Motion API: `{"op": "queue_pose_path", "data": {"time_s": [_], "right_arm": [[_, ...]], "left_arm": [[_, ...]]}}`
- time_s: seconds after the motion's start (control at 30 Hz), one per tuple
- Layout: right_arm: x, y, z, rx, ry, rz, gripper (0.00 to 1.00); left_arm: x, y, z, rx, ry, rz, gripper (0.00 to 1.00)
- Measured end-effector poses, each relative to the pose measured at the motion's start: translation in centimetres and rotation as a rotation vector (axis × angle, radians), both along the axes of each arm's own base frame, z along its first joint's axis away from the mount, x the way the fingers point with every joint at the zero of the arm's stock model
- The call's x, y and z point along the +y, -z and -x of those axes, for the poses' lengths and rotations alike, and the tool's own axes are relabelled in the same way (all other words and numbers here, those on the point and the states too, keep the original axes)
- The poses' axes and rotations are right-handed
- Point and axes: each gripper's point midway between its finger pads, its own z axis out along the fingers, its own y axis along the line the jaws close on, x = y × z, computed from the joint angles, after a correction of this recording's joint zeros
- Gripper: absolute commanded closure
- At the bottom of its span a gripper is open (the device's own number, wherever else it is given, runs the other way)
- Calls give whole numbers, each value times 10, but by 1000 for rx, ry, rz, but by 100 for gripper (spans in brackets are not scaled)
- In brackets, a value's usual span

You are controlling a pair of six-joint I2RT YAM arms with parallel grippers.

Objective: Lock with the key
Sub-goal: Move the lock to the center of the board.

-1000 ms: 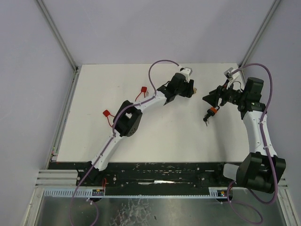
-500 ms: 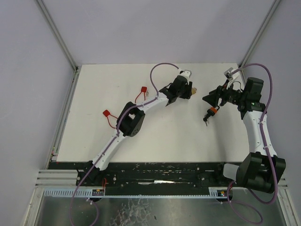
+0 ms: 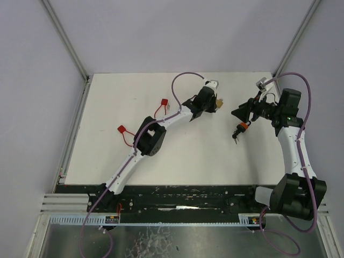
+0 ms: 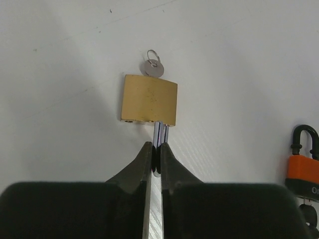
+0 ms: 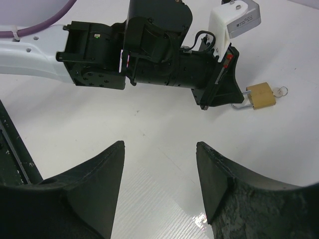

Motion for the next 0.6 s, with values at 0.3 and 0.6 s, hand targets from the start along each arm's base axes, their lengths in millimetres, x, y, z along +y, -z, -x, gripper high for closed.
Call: {"op": "queue_pose_path", "data": {"time_s": [0.3, 0.6], "right_arm": [[1, 2, 1, 7, -9, -8, 35], [4, 15, 7, 40, -21, -24, 35]], "left_arm": [[33, 0, 40, 56, -39, -14, 100], [75, -27, 142, 128, -293, 31, 100]]}}
